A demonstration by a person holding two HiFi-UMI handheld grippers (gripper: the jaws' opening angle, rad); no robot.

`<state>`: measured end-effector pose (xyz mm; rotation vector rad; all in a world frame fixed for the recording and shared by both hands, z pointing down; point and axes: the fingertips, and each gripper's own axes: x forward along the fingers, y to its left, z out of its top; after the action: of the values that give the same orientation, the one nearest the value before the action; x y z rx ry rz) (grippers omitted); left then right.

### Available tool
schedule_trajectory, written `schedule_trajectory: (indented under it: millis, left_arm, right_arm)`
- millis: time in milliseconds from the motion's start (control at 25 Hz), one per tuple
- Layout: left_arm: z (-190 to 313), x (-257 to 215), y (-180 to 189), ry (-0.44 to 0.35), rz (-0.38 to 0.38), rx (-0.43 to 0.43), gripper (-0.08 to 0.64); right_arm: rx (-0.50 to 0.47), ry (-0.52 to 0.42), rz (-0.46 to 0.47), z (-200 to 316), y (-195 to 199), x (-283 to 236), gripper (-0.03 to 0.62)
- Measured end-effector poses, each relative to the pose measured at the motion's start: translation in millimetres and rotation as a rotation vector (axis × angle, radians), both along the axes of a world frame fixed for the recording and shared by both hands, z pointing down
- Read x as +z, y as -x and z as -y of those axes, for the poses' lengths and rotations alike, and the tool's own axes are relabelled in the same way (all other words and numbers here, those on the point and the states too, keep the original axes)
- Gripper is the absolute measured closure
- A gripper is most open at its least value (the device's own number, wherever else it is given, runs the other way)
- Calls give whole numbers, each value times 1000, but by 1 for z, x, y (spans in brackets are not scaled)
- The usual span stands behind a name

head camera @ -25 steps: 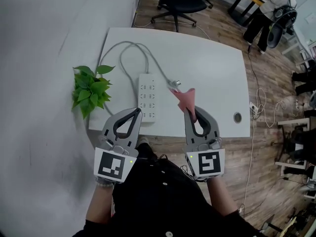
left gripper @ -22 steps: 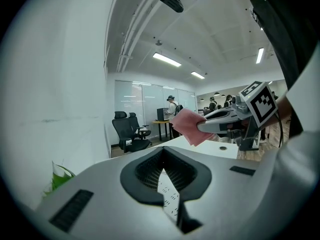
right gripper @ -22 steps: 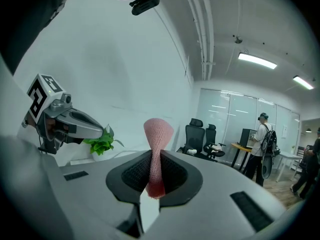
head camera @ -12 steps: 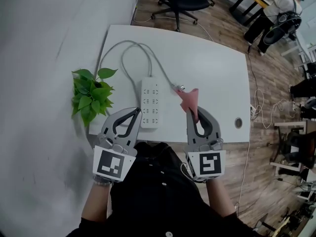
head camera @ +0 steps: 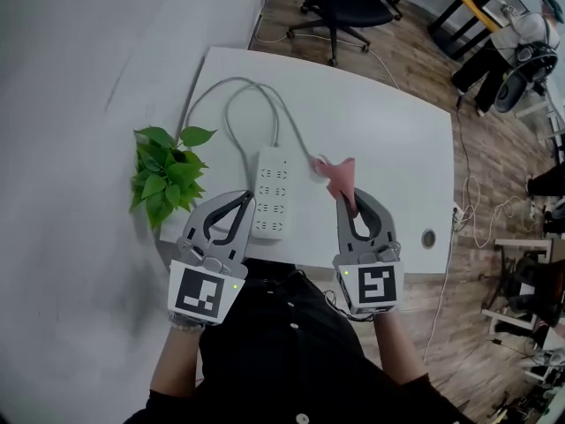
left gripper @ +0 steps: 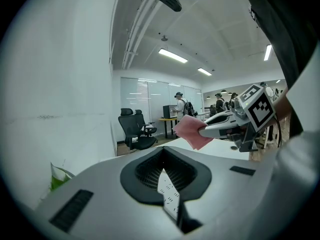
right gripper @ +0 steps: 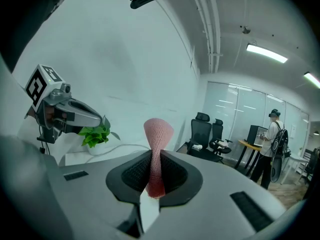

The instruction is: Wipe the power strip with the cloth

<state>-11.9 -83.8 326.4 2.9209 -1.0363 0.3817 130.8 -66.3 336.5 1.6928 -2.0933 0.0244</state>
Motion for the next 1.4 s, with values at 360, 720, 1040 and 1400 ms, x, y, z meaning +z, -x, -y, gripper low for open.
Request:
schedule_trajectory:
  millis: [360, 720, 1040, 1400]
  left_arm:
    - [9, 1, 3, 10, 7, -86, 548]
    - [10, 4, 16, 16, 23, -156, 548]
    - [6, 5, 29, 24, 40, -202, 548]
    - [3, 8, 36, 38, 40, -225, 548]
  right_arm:
    - [-33, 40, -27, 41, -13, 30, 535]
    - [-114, 122, -74, 79, -5, 78, 535]
    - [-135, 234, -65, 106, 9, 123, 535]
    - [-154, 324, -139, 120, 17, 165, 535]
